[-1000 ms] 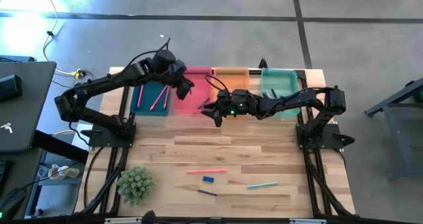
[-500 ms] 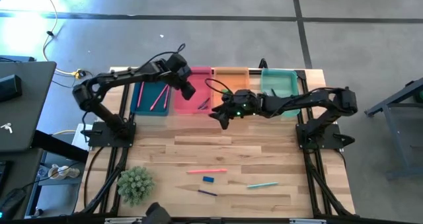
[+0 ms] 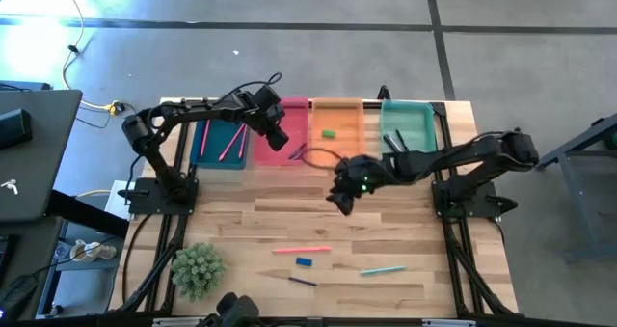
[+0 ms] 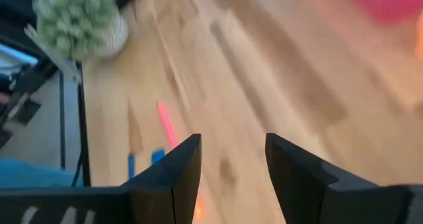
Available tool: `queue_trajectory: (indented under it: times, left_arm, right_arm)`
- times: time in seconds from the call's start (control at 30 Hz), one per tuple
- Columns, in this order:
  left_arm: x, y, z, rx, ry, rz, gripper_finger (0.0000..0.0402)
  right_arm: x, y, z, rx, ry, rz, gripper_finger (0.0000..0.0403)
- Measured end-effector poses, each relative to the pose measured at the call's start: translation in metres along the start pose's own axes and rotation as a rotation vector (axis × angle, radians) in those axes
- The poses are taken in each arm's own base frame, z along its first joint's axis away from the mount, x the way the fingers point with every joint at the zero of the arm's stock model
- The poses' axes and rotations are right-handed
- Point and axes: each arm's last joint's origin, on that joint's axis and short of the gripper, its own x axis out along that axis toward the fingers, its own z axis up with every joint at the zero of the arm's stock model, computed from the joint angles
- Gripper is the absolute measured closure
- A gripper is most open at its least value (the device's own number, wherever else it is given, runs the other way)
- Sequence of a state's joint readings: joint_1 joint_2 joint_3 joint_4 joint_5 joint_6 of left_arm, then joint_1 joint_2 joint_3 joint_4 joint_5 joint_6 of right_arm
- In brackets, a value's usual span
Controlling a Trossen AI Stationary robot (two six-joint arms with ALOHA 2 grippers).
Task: Sort crayons/erasers/pens/pencils in bins
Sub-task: Put the top blue crayon into the pink bin, then put the light blue pen into the green bin
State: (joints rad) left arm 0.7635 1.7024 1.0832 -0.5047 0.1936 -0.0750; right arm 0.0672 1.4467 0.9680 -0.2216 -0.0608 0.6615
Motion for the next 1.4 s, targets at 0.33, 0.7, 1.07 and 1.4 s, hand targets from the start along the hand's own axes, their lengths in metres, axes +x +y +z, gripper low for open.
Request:
queue_trajectory:
  times: [0.33,0.7,1.07,1.4]
  left_arm:
    - [0.001,0.000,0.000,-0.020,0.002,-0.002,0.0339]
    - [0.001,-0.002,0.000,-0.035,0.001,-0.010,0.0264]
    - [-0.039,-0.015,0.033,-0.075,0.008,-0.135,0.0245]
    - [-0.108,-0.038,0.067,0.055,-0.001,-0.144,0.0245]
  right_arm:
    - [-0.003,0.027,-0.052,0.008,0.251,-0.054,0.0242]
    - [-0.016,0.050,-0.101,-0.056,0.446,-0.106,0.0242]
    - [-0.026,0.060,-0.128,-0.115,0.540,-0.139,0.0250]
    - [-0.034,0.075,-0.135,-0.172,0.553,-0.093,0.0274]
